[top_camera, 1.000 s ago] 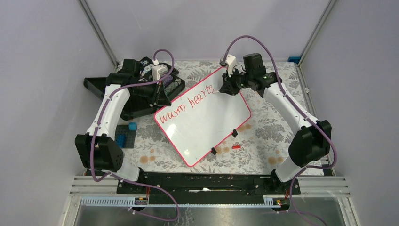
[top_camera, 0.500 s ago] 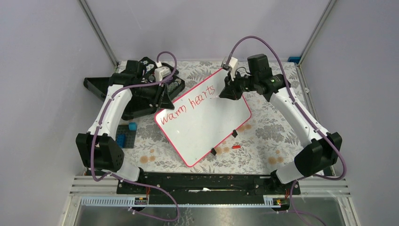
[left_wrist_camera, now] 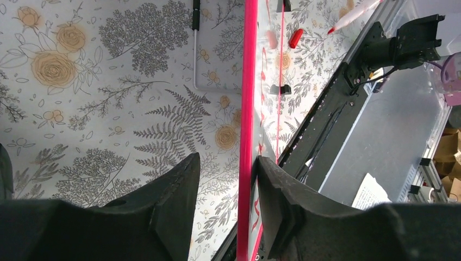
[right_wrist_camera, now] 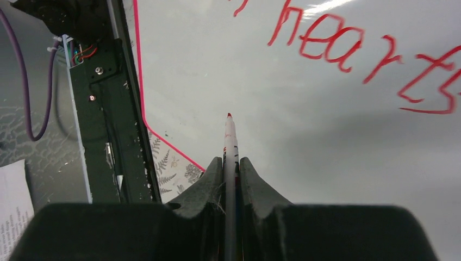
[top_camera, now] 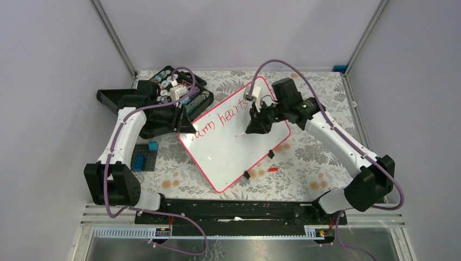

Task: Write a sentence on the whiteboard

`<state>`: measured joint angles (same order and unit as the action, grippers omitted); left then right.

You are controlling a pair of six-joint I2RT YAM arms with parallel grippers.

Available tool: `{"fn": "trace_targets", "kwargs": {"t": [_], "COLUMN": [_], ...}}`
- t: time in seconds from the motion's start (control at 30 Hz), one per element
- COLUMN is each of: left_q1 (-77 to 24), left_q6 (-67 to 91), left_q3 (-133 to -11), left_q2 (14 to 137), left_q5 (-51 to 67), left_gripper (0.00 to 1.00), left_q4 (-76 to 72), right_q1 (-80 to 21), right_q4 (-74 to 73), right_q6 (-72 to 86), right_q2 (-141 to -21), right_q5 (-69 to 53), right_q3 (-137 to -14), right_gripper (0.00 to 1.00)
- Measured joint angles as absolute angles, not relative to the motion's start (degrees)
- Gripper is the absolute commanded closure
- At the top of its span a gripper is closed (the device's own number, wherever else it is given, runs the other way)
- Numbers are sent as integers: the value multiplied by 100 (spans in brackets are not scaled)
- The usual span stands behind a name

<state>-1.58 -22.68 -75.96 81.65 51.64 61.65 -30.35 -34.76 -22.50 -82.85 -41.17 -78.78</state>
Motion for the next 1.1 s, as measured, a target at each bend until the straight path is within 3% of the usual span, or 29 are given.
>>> {"fn": "trace_targets", "kwargs": {"t": [0.27, 0.57, 0.9, 1.0, 1.1], "left_q1": [-104, -102, -235, -327, -360], "left_q6": [-2316, -2355, -2425, -2464, -2464], "left_q3": [-7290, -7264, -7675, -7878, -8023], "left_q2": [8125, 8156, 8449, 8615, 8794], "left_q5": [5343, 5518, 5561, 5559, 5559], "left_gripper": [56, 75, 86, 84, 66], "left_q4": [6073, 6049, 6313, 6366, 6375], "right_q1": [-3629, -4287, -4637, -4696, -4805], "right_q4": [-2919, -2281, -2106, -2032, -1938], "right_q6": [-1896, -1594, -1535, -1533, -1527], "right_q2": [-8226, -8217, -8217, -8217, -8217], "right_q5": [-3900, -3424, -3345, -3284, -3135], "right_q3": [-7279, -7011, -7008, -6997, -6967], "right_gripper": [100, 100, 100, 100, 100]}}
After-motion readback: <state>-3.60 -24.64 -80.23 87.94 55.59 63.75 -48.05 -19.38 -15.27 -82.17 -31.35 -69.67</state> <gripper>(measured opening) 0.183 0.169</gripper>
